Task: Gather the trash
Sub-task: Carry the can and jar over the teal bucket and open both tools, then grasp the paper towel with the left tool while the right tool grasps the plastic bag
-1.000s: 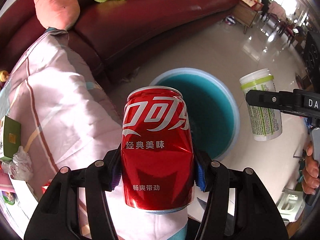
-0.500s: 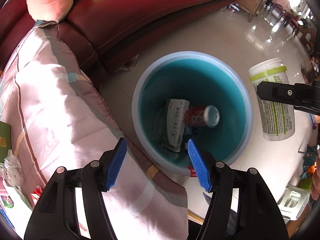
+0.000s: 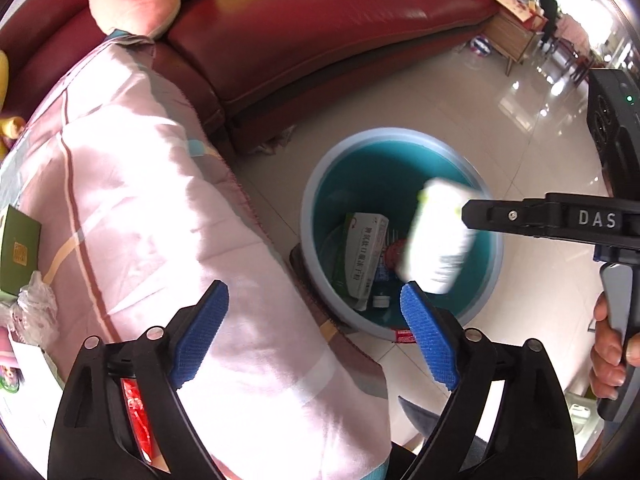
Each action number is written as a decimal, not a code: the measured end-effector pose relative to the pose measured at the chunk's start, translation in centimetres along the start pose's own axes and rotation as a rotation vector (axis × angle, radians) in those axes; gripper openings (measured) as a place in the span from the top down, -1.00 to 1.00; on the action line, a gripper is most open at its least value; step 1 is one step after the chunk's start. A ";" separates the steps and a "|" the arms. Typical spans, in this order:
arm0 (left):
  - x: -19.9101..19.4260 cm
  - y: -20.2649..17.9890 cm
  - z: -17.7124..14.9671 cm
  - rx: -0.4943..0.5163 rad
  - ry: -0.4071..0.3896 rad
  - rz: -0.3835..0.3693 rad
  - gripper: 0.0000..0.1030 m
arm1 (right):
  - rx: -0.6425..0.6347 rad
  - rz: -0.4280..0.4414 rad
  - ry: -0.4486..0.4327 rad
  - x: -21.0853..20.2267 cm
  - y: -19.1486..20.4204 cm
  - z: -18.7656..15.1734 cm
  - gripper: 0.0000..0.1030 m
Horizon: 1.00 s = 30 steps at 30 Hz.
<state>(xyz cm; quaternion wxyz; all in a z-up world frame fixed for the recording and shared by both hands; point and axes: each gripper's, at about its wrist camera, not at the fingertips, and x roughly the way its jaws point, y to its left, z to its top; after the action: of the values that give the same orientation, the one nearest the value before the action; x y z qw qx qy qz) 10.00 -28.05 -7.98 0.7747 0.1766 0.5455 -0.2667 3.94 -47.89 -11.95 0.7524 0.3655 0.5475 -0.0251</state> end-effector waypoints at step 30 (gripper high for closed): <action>-7.1 12.6 -8.5 -0.214 -0.098 0.052 -0.73 | -0.146 -0.062 0.043 0.9 10.0 -5.0 -0.51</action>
<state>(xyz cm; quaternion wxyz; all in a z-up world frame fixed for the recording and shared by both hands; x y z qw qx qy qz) 9.32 -11.68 -4.43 0.8216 0.0935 0.5274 -0.1953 4.64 -37.34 -8.13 0.7638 0.2932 0.5750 -0.0004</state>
